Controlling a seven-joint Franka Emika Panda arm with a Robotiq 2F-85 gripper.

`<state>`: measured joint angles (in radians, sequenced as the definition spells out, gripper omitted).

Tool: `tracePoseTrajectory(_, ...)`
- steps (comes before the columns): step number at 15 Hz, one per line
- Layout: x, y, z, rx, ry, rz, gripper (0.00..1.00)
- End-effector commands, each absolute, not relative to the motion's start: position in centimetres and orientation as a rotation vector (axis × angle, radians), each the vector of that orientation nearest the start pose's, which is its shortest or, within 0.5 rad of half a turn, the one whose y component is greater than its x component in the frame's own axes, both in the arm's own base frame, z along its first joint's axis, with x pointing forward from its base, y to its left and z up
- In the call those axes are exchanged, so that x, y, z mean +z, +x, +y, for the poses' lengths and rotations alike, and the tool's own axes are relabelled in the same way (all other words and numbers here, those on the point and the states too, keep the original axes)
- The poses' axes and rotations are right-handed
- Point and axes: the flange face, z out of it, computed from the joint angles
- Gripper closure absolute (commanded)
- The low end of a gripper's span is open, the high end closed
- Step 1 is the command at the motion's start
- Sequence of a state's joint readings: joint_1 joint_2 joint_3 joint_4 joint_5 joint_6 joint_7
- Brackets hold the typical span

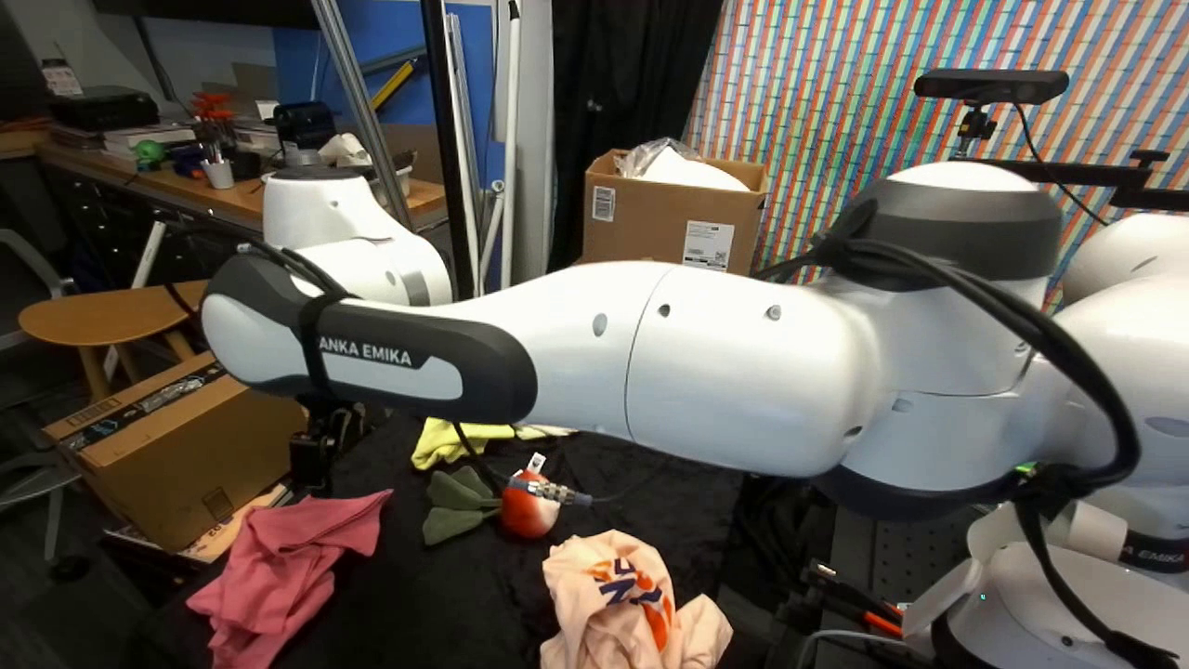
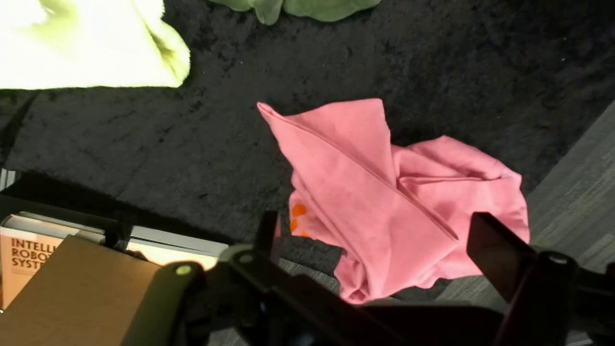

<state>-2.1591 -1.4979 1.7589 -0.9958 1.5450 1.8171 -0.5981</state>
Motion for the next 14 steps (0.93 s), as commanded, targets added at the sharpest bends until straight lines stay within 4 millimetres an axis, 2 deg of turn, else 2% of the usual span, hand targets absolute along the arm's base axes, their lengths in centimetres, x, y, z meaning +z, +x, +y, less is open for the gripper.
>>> tracePoseTrajectory(1,19.5,73.8,32.7,-0.317,-2.972,-0.835,0.0)
tracePoseTrajectory(3,18.3,73.8,33.1,-0.324,-2.992,-0.829,0.0)
tracePoseTrajectory(6,17.5,73.9,33.6,-0.323,-2.964,-0.844,0.0)
tracePoseTrajectory(12,17.6,73.9,35.3,-0.321,-2.833,-0.904,0.0)
tracePoseTrajectory(14,17.7,73.6,35.8,-0.282,-2.839,-0.926,0.0)
